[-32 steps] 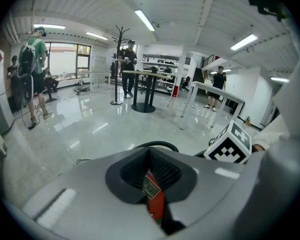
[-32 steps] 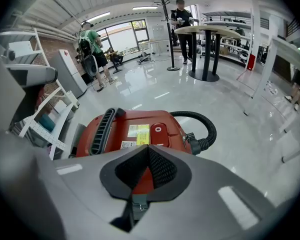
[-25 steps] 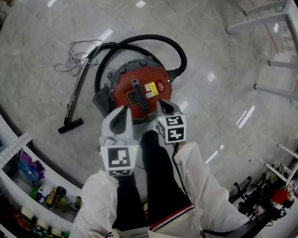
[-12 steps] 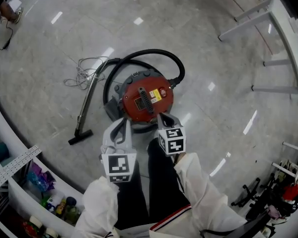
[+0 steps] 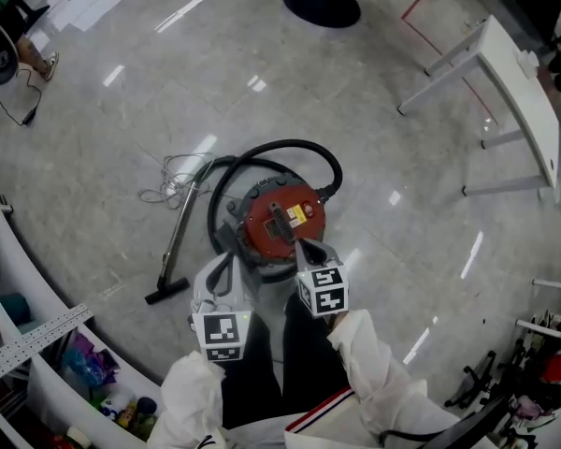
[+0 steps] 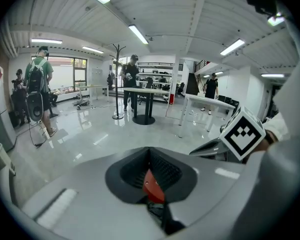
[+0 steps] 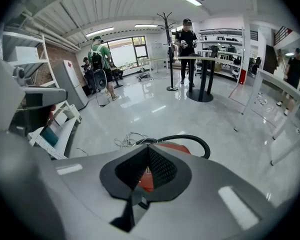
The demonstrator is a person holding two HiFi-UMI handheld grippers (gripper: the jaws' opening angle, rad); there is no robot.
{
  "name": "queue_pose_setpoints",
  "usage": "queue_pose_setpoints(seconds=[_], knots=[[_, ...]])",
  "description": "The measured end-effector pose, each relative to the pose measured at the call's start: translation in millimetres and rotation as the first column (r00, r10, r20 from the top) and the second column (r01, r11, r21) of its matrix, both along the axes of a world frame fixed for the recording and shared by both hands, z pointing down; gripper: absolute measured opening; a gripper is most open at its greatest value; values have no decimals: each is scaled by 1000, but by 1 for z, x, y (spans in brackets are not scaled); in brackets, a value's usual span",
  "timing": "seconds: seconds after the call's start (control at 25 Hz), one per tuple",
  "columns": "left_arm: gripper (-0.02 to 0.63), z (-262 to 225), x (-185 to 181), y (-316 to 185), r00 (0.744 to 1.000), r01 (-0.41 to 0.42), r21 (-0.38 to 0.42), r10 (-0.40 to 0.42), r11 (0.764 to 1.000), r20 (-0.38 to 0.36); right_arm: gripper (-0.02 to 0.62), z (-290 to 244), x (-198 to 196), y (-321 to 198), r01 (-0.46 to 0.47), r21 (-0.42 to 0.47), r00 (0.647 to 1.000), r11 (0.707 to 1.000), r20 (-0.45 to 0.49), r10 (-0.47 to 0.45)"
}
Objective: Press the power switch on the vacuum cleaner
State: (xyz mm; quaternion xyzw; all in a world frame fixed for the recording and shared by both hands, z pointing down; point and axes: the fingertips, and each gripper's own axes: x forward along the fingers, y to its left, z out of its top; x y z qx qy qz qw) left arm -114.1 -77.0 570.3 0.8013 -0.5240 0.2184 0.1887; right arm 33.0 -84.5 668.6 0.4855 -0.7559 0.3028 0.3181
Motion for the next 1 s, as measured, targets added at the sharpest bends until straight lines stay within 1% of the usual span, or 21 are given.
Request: queue_pose_setpoints(seconds=[0.24,0.44,0.72,0.88,1.0], knots=[[0,-25,-15,-7,1000,2,24,-2,1000,0,2,-42,-15,-15,-15,58,1000,998,15,14],[0,-49,-26,-2,1000,-11,39,10,999,9,2,-77,-24,-13,-22,88,999,996,32,20],[0,-80,-55,7,999,18,63,-20,998,29,2,-130,-42,-9,-23,163,998,986,58,14],[0,-100,-60,6,999,23,92,-25,995,22,2,-162,-42,-13,-27,207,997,978,72,13],[0,-115,-56,6,1000,21,114,-23,993,12,2,-183,-35,-14,-31,234,997,972,74,14]])
